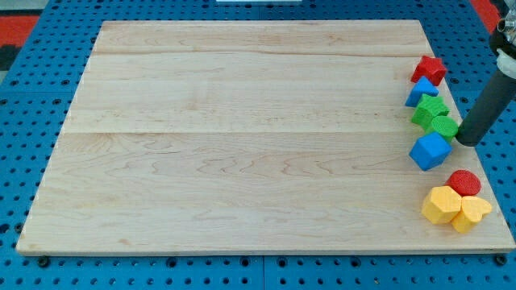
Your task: Move red circle into blue cube
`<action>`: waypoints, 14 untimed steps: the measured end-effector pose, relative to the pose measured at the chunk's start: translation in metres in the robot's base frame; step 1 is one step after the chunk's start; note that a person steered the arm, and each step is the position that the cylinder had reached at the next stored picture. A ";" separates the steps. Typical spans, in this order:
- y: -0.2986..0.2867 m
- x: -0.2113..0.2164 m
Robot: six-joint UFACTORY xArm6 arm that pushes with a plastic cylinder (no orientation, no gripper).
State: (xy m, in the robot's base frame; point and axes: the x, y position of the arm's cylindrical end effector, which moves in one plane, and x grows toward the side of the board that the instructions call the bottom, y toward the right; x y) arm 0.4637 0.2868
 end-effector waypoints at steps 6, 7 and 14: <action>0.042 0.092; 0.046 0.113; -0.029 0.104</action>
State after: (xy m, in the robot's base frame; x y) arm 0.5676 0.2573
